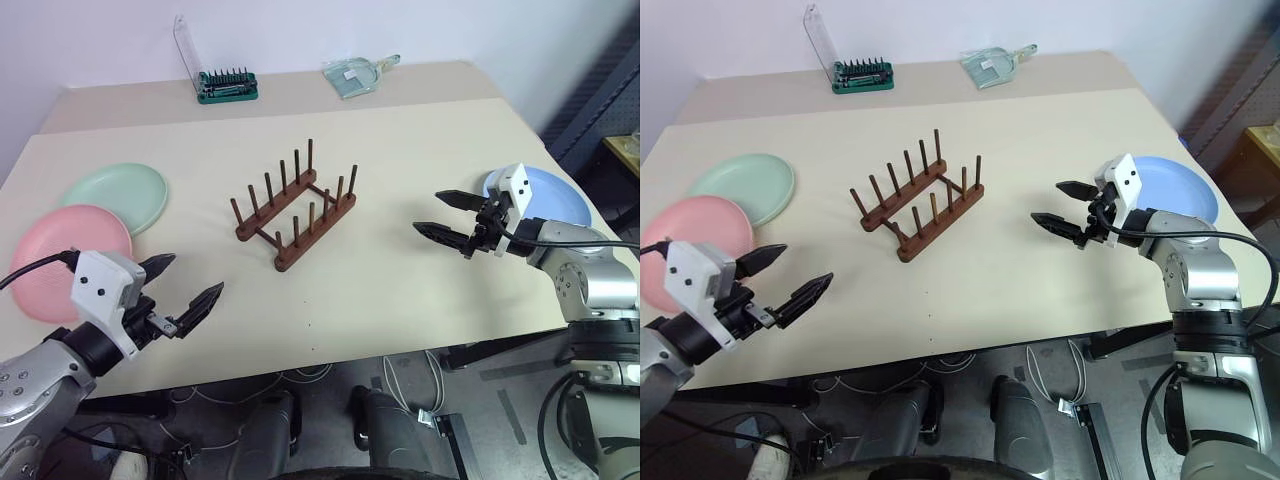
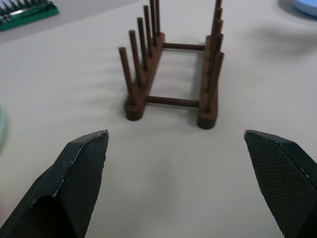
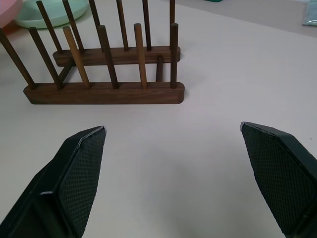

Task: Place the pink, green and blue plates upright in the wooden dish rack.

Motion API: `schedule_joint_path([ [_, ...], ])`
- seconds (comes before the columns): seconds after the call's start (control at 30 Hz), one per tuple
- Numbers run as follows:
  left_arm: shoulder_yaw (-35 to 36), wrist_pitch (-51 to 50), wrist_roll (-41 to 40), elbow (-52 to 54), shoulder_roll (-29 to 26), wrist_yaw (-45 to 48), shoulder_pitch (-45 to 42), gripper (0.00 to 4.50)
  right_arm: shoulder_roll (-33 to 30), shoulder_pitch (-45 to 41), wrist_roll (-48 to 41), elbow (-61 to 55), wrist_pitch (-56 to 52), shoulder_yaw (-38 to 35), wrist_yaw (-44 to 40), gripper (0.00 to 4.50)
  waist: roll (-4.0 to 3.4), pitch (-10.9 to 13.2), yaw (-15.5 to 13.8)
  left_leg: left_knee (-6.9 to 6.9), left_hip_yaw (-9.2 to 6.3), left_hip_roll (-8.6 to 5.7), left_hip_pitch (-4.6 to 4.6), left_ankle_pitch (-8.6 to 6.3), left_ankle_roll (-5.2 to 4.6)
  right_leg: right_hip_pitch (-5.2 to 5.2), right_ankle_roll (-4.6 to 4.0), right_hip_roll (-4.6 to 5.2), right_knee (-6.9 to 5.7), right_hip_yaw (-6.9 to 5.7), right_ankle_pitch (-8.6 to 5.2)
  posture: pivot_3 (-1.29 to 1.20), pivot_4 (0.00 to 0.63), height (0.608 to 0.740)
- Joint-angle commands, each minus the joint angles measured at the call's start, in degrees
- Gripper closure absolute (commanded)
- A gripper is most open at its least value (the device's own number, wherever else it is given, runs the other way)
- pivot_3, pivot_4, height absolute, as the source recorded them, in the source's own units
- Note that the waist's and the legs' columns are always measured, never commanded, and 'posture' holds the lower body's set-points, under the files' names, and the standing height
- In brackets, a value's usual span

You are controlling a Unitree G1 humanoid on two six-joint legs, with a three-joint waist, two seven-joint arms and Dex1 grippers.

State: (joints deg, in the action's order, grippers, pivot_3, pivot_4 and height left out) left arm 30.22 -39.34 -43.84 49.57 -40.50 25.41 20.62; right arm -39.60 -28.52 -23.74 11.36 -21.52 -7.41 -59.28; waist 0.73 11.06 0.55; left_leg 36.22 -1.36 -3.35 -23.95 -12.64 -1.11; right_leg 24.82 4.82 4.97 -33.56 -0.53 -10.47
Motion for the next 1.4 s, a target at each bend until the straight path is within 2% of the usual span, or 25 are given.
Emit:
schedule_joint_path([
  [0.03,-1.4,1.3,1.6,-0.8,-0.4,1.3,-0.1,0.00,0.6,-0.1,-0.4,-2.0,1.4,-1.0,0.7,0.06,0.00,0.0,0.0,0.00,0.00,0.00,0.01,0.00,0.00,0.00,0.00,0.00,-0.01,0.00,0.00,0.00,0.150,0.740],
  [0.3,-2.0,0.6,1.4,-2.8,-1.4,4.9,0.0,0.00,2.2,1.4,-0.3,-3.5,2.2,-0.6,2.5,0.06,-0.01,0.0,0.0,-0.01,0.00,0.01,0.02,0.01,-0.01,0.00,0.00,-0.01,-0.02,0.00,0.00,0.00,0.150,0.740],
  [0.67,-14.3,2.4,9.2,-4.7,-1.2,6.7,-0.6,0.00,3.7,7.1,-0.8,-13.0,-0.2,1.6,4.5,0.06,-0.03,0.0,0.0,-0.01,0.01,0.02,0.01,-0.03,0.06,0.02,0.00,0.01,-0.03,0.02,0.00,0.00,0.150,0.740],
  [0.8,-24.5,3.7,15.3,-9.9,0.0,5.8,-6.7,0.00,4.5,10.8,-2.1,-18.8,-2.0,1.4,6.4,0.06,-0.06,0.0,-0.4,-0.01,0.00,0.03,0.04,-0.05,0.09,0.00,0.00,0.01,-0.06,0.02,0.00,0.00,0.150,0.740],
  [0.93,-30.4,5.9,20.3,-15.5,3.3,4.3,-11.8,0.00,5.9,13.2,-3.2,-23.4,-3.7,2.3,8.0,0.06,-0.05,0.0,-0.7,0.00,0.03,0.03,0.04,-0.04,0.08,0.00,0.00,0.01,-0.06,0.03,0.00,0.00,0.150,0.740],
  [1.13,-36.5,9.8,25.8,-28.3,8.4,5.3,-22.3,0.00,8.4,14.7,-3.9,-27.4,-5.3,4.2,10.4,0.06,-0.05,-0.1,-1.5,0.03,0.03,0.04,0.08,-0.01,0.03,0.01,0.01,-0.02,-0.17,0.01,0.01,0.00,0.150,0.740],
  [1.4,-40.1,14.1,29.0,-40.8,13.7,8.8,-32.4,0.00,9.4,14.7,-3.8,-27.9,-5.0,4.9,11.9,0.06,-0.04,-0.1,-1.4,0.09,0.04,0.03,0.13,0.02,-0.03,-0.06,0.02,0.00,-0.21,-0.05,0.02,0.00,0.150,0.740],
])
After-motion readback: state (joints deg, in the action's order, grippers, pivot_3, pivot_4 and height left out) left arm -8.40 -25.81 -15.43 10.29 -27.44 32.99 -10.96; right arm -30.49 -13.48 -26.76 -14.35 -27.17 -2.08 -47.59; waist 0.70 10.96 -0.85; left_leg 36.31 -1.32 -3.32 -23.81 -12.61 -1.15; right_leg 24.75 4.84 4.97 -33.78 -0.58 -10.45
